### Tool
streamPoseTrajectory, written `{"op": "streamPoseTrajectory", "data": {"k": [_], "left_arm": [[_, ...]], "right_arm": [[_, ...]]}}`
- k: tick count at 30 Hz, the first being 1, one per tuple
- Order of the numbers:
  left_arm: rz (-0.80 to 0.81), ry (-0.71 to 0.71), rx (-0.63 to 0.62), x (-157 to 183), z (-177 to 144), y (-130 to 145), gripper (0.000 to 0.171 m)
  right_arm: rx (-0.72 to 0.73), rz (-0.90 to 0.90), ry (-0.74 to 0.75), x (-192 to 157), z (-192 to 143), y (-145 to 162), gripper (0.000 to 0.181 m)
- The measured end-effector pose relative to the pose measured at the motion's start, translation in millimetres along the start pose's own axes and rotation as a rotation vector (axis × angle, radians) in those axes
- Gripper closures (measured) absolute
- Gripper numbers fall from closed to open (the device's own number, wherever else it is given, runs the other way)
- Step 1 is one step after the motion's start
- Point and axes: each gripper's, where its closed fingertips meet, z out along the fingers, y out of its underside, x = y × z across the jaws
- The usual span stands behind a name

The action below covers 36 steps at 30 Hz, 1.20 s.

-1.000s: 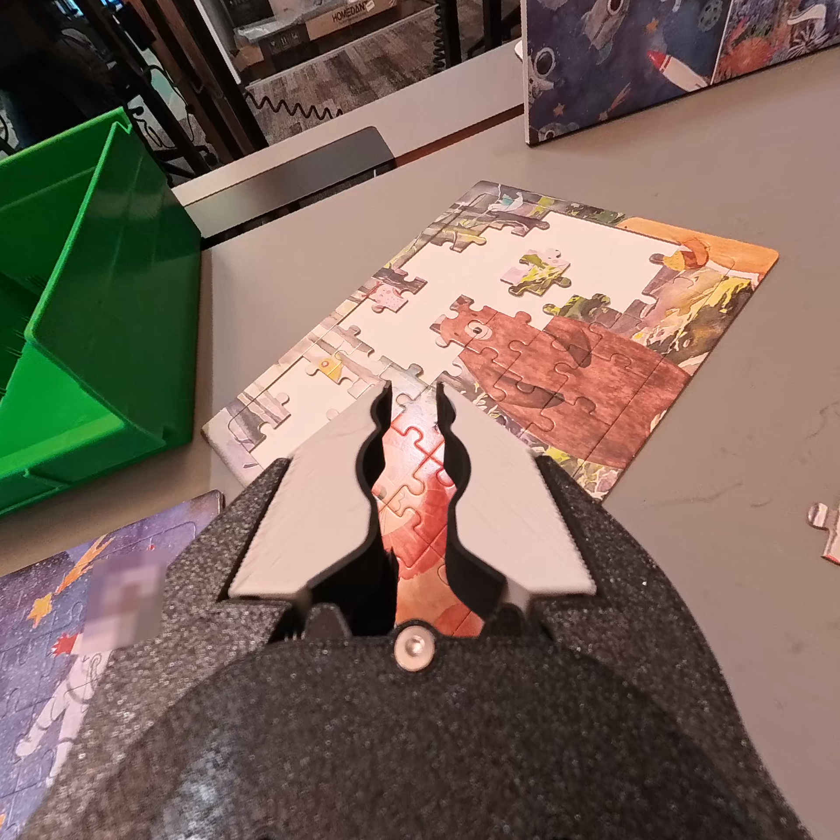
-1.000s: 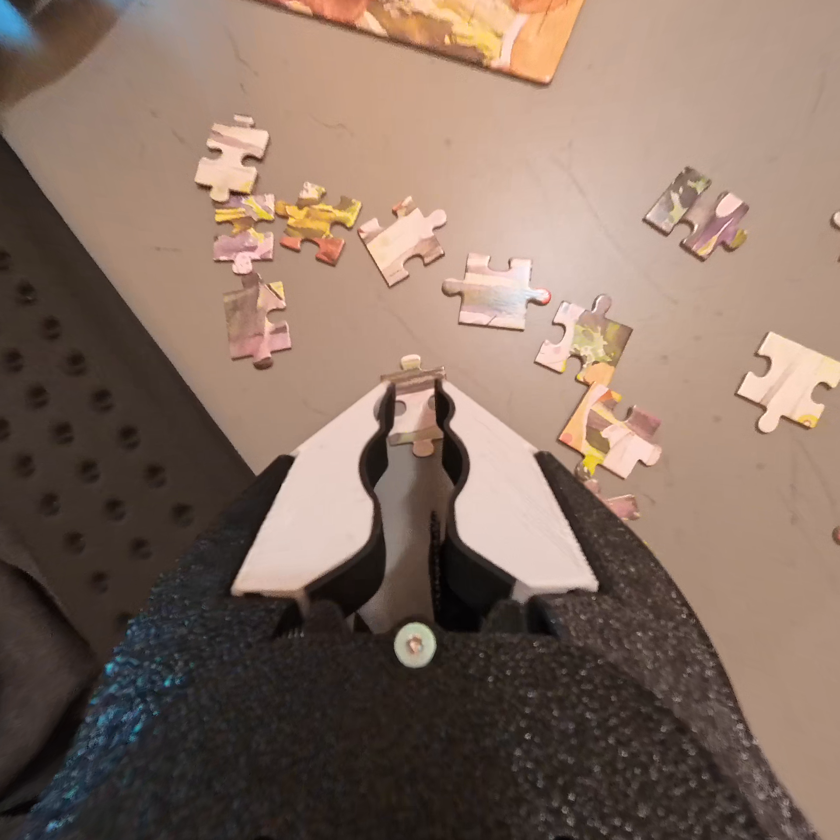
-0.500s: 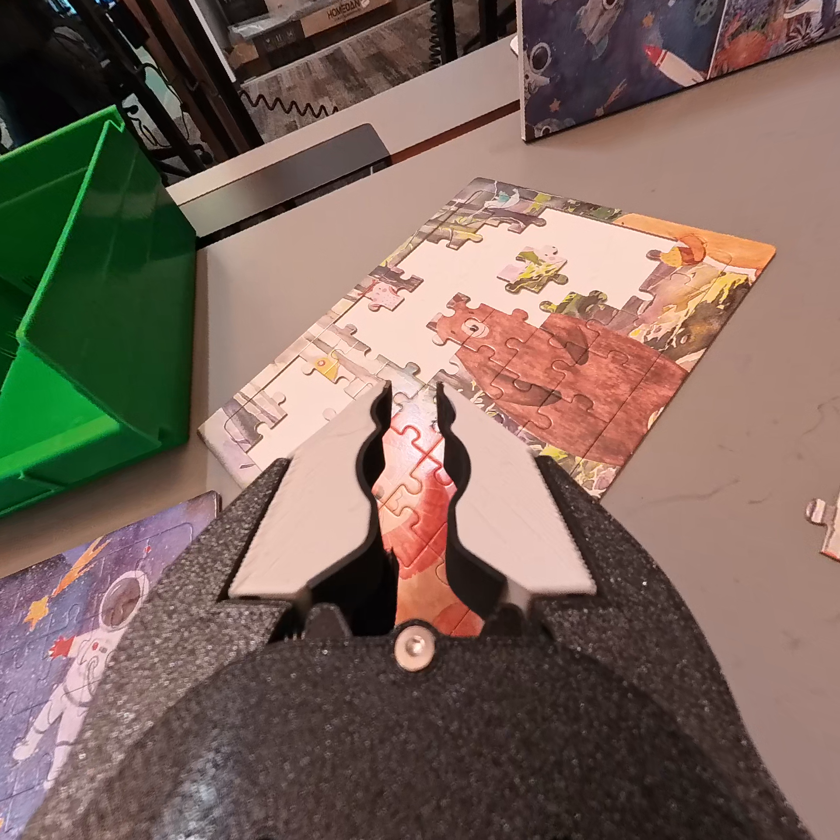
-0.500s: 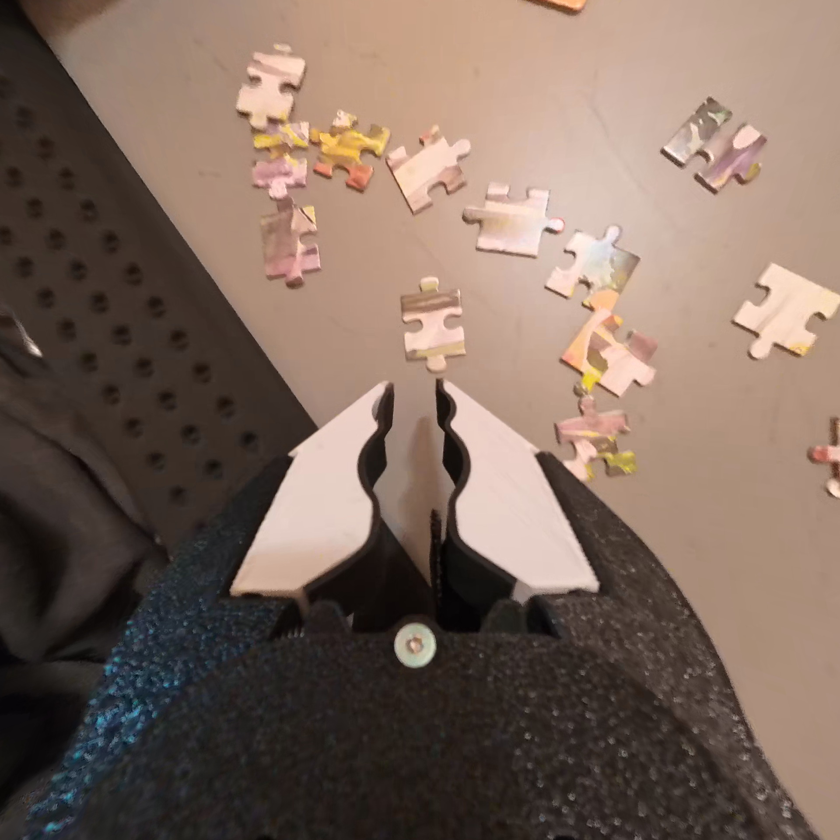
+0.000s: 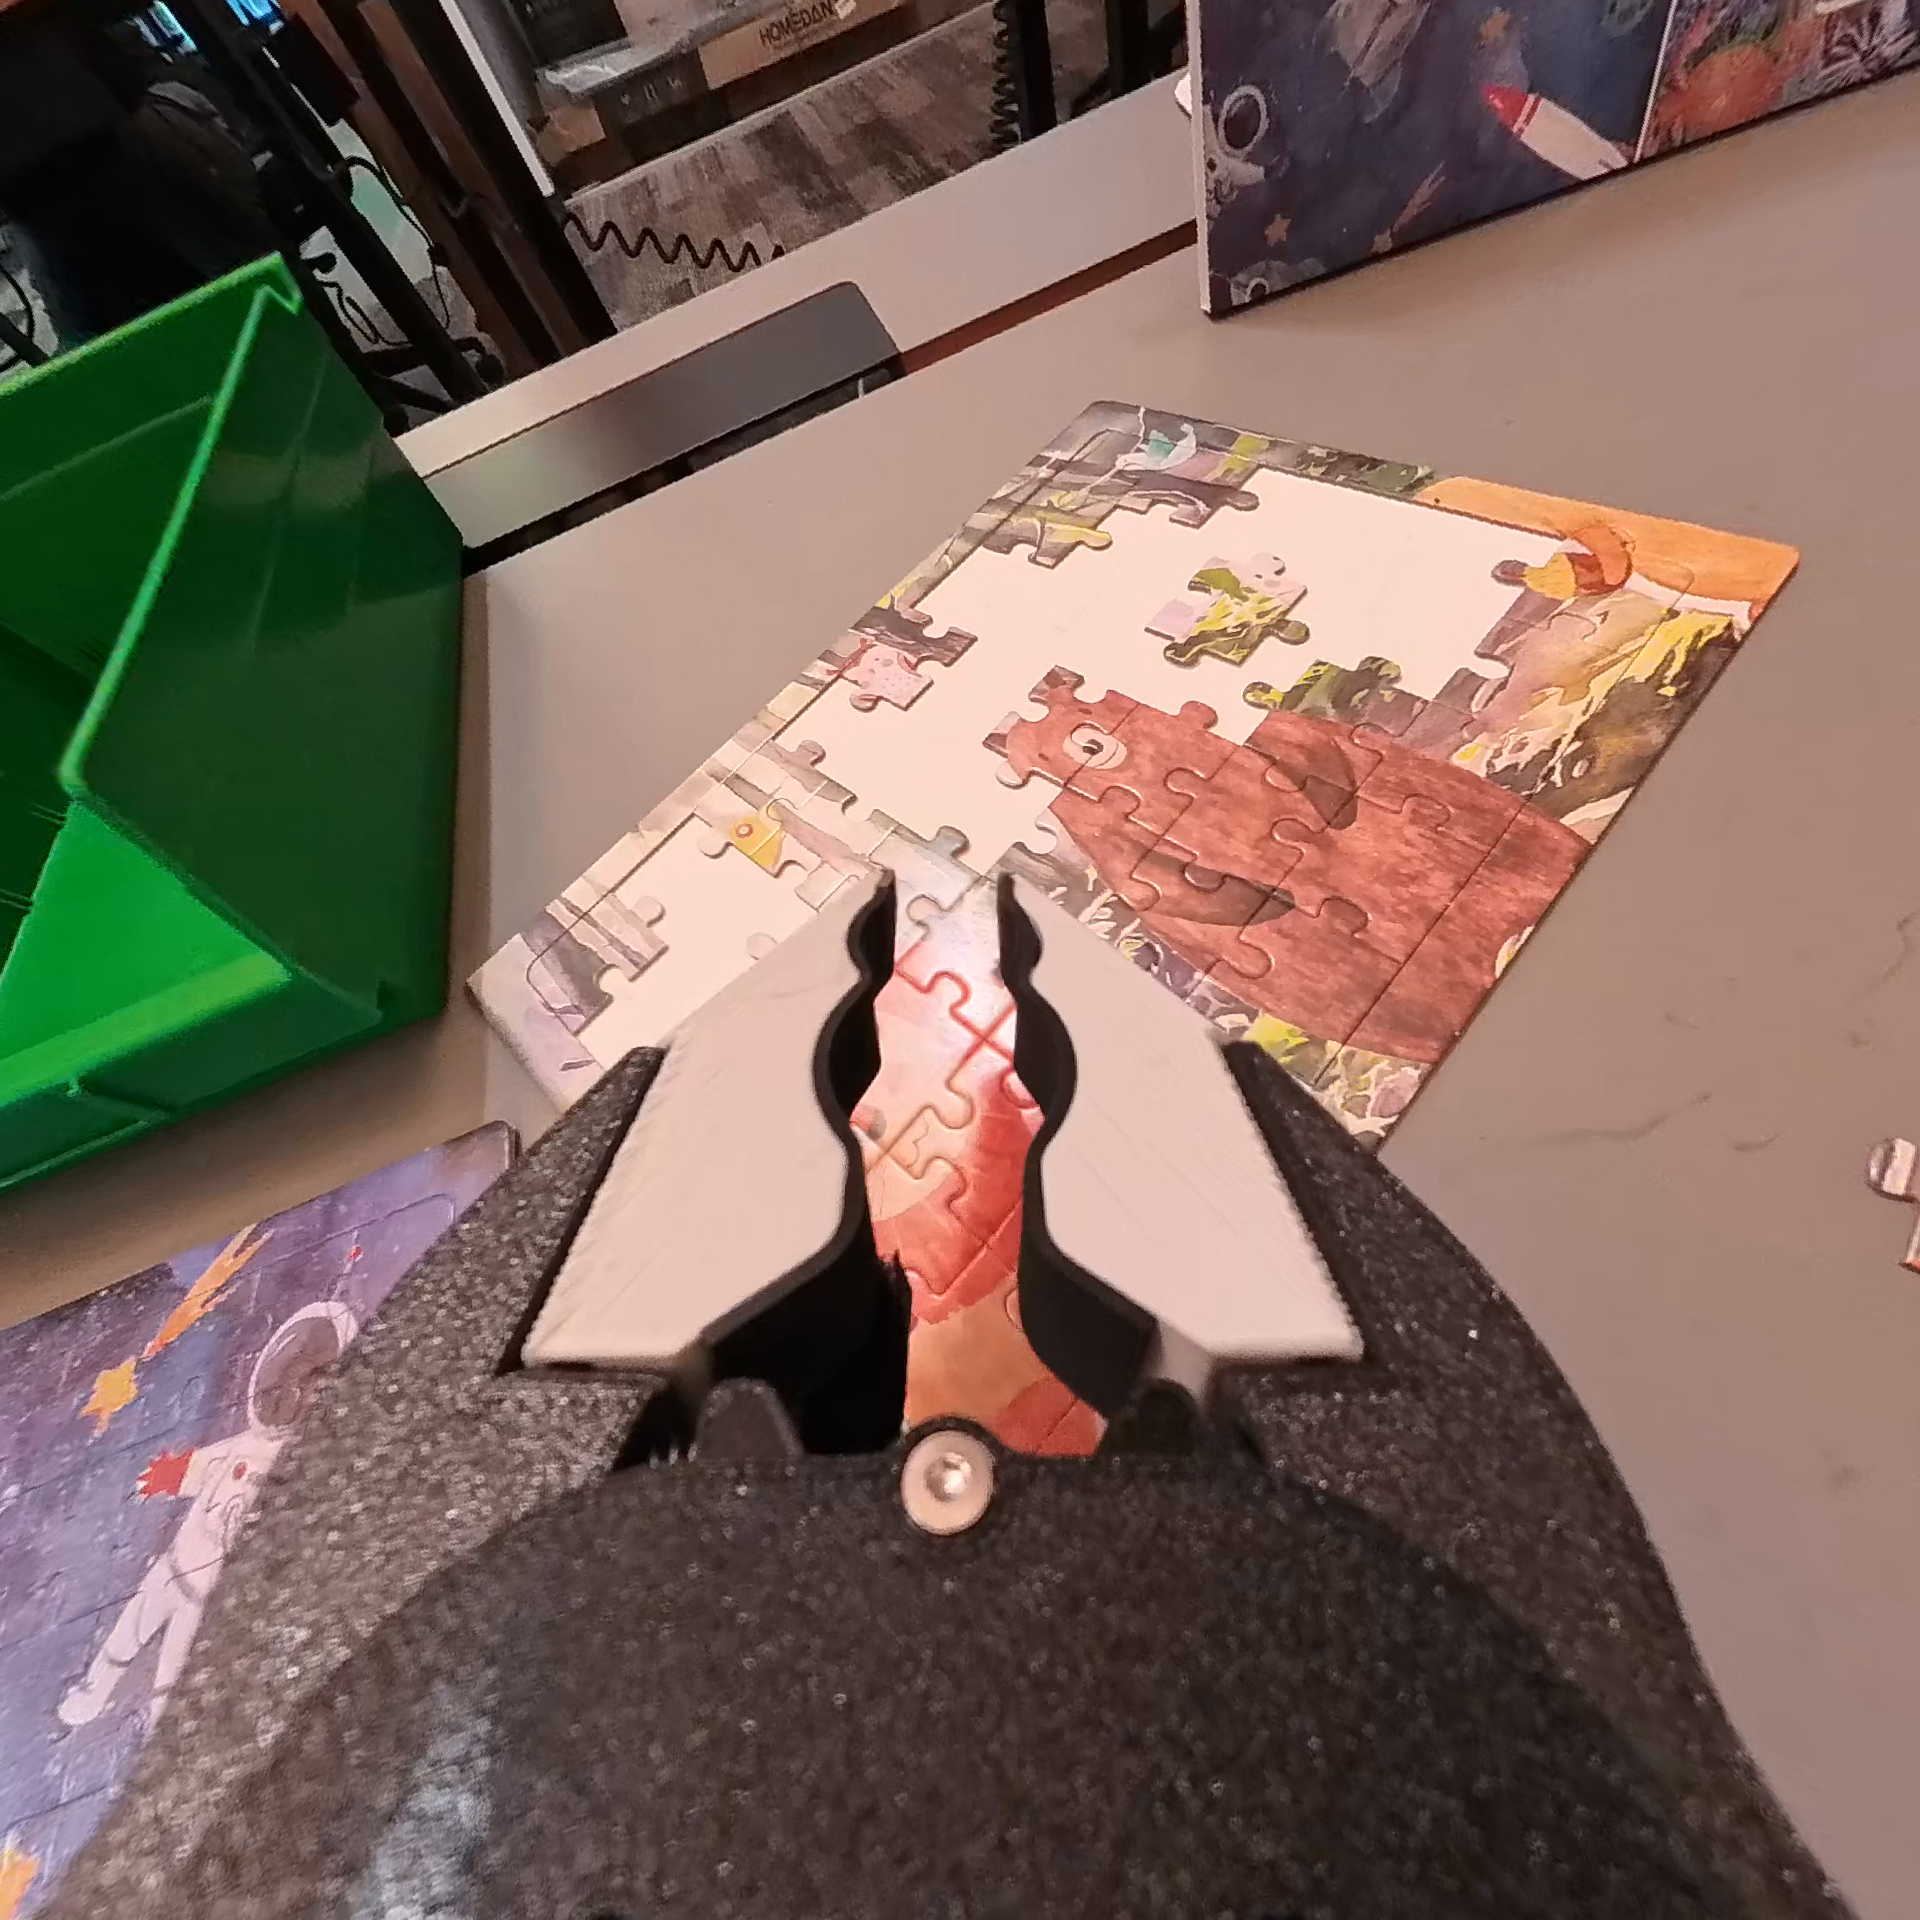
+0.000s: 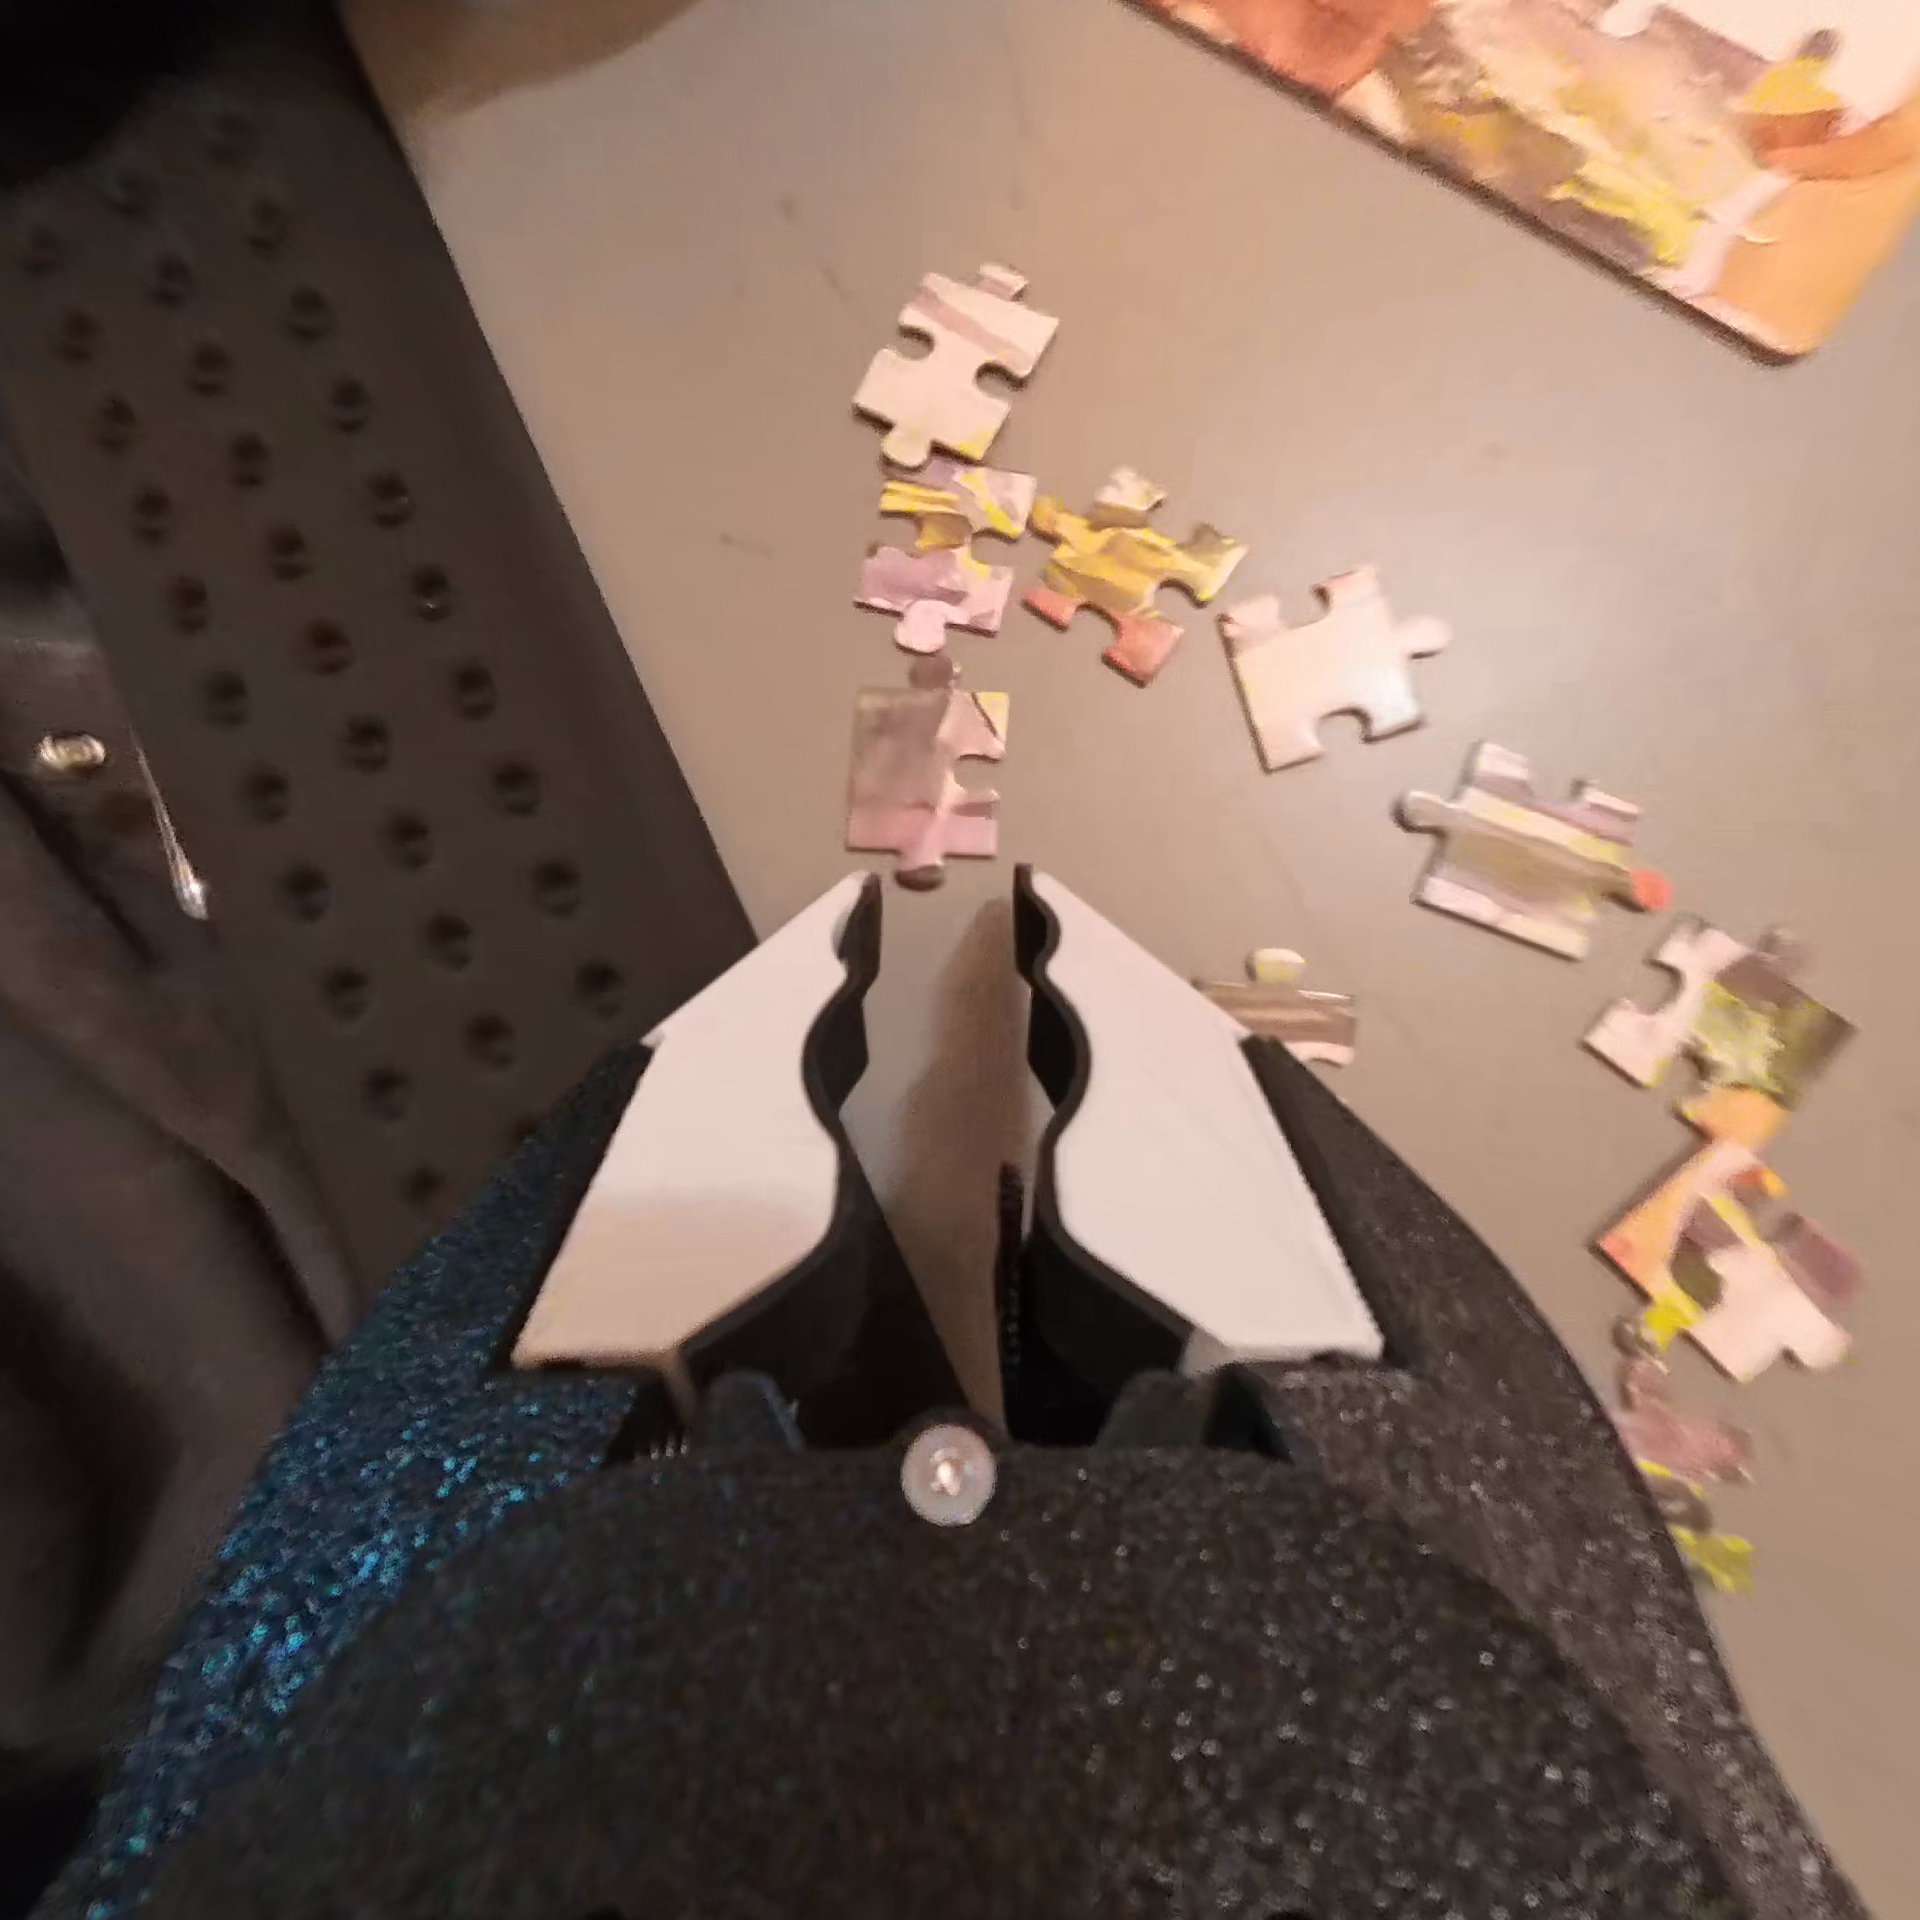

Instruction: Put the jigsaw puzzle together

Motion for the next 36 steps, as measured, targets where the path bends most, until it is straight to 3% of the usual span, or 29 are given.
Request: {"op": "streamPoseTrajectory", "data": {"k": [10, 21, 25, 27, 31, 36], "left_arm": [[-0.009, 0.009, 0.005, 1, -1, -1, 0.153], [-0.022, 0.004, 0.01, -2, -1, -1, 0.153], [-0.05, -0.084, -0.023, -27, -2, 7, 0.155], [-0.109, -0.12, -0.041, -46, -3, 15, 0.155], [-0.244, -0.146, -0.023, -75, -8, 22, 0.155], [-0.276, -0.133, -0.017, -78, -8, 23, 0.155]], "right_arm": [[-0.041, -0.068, 0.043, -4, 14, -1, 0.171], [-0.039, -0.06, 0.038, 3, 9, -2, 0.172], [-0.015, -0.089, 0.056, 7, -4, -13, 0.173], [-0.009, -0.118, 0.081, 11, -12, -20, 0.181], [0.012, -0.158, 0.101, 13, -25, -37, 0.181], [-0.063, -0.121, 0.082, 20, -22, -21, 0.175]]}}
